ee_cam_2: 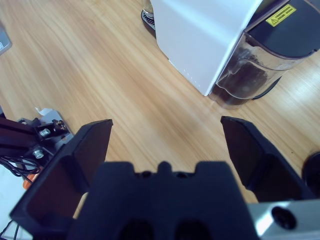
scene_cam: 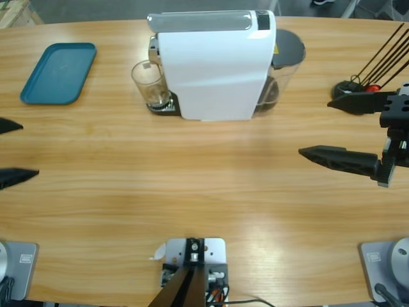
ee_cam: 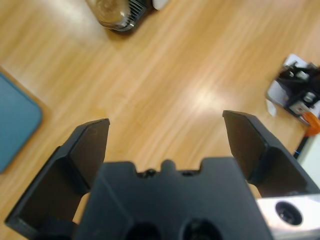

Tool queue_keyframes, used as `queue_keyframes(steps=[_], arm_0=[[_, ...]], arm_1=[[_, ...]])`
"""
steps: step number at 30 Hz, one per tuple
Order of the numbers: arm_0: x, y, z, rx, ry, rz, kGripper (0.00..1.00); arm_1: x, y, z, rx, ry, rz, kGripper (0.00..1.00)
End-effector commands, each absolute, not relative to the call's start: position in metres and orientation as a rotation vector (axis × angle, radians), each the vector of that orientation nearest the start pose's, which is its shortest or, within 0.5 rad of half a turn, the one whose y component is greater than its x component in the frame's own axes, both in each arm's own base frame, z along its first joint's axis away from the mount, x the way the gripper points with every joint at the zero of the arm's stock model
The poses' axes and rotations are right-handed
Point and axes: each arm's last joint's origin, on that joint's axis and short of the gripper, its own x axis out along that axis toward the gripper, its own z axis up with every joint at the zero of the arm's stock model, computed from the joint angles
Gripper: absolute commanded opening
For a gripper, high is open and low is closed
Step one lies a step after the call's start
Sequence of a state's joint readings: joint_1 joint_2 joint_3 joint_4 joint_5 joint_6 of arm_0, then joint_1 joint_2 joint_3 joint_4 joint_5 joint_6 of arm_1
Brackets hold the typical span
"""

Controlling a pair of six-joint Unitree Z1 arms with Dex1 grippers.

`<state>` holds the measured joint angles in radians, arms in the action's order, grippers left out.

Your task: Pour coffee

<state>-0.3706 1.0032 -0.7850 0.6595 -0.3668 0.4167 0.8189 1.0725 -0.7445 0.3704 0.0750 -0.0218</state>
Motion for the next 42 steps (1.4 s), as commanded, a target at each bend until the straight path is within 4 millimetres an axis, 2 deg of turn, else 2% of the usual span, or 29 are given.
queue_keyframes(steps=[1,8,13,16,19,26,32,42], arm_0=[[0.116,-0.06,0.314,0.369,0.669,-0.819,1.0],[0.145,-0.065,0.322,0.369,0.59,-0.75,0.987],[0.167,-0.072,0.33,0.39,0.564,-0.749,0.987],[0.177,-0.074,0.328,0.395,0.542,-0.743,0.987],[0.183,-0.072,0.325,0.39,0.53,-0.721,0.989],[0.18,-0.07,0.311,0.384,0.519,-0.718,0.987],[0.159,-0.063,0.292,0.378,0.561,-0.723,0.989],[0.154,-0.065,0.287,0.352,0.568,-0.773,0.991]], arm_1=[[0.101,0.114,0.322,-0.303,0.67,0.857,0.996],[0.102,0.115,0.321,-0.321,0.68,0.847,0.996],[0.115,0.128,0.32,-0.344,0.7,0.849,1.0],[0.122,0.137,0.322,-0.351,0.699,0.851,1.0],[0.123,0.137,0.322,-0.349,0.691,0.848,1.0],[0.125,0.138,0.32,-0.343,0.68,0.839,1.0],[0.125,0.138,0.321,-0.339,0.678,0.824,1.0],[0.128,0.141,0.32,-0.339,0.684,0.823,1.0]])
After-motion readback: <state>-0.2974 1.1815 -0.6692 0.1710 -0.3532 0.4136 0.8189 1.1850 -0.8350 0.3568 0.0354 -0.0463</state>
